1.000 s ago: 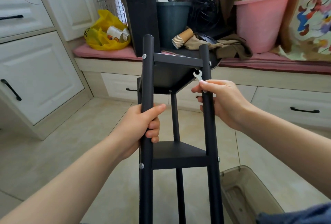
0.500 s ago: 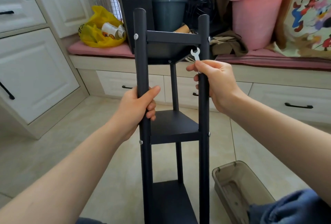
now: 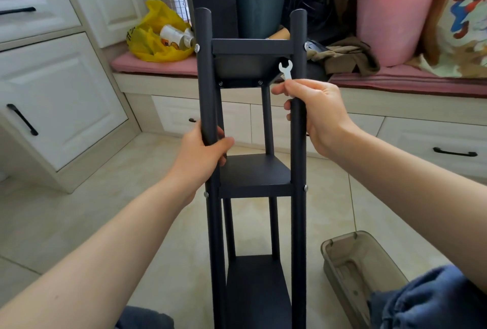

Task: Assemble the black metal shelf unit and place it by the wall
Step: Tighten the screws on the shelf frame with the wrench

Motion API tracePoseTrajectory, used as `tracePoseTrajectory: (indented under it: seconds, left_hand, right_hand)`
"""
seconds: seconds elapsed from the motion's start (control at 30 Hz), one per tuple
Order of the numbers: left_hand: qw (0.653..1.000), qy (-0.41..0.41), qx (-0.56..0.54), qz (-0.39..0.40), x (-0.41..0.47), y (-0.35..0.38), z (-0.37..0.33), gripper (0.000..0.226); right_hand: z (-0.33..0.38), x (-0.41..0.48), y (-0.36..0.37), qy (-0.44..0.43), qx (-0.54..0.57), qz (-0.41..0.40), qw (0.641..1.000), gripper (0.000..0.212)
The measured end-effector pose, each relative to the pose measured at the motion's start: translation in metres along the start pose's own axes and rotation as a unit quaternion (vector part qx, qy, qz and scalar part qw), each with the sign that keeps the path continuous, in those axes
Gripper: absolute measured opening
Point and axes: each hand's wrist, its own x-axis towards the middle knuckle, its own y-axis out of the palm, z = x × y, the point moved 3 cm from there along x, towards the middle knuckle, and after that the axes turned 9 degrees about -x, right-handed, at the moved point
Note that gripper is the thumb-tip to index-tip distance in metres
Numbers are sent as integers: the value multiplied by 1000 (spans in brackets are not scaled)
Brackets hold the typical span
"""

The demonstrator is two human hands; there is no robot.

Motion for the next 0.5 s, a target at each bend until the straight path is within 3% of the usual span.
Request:
tracePoseTrajectory:
  seconds: [0.2, 0.43, 0.5]
  left_hand:
    - [998, -47, 41, 6, -13, -1, 18, 14]
    - [995, -64, -41, 70, -14, -3, 18, 17]
    - [994, -65, -50, 77, -14, -1, 17, 20]
  right_hand:
    - [-2, 1, -2, 2, -8, 6, 1000, 21]
    - [0, 3, 2, 22, -74, 26, 997, 24]
    - [2, 2, 1, 2, -135, -2, 991, 23]
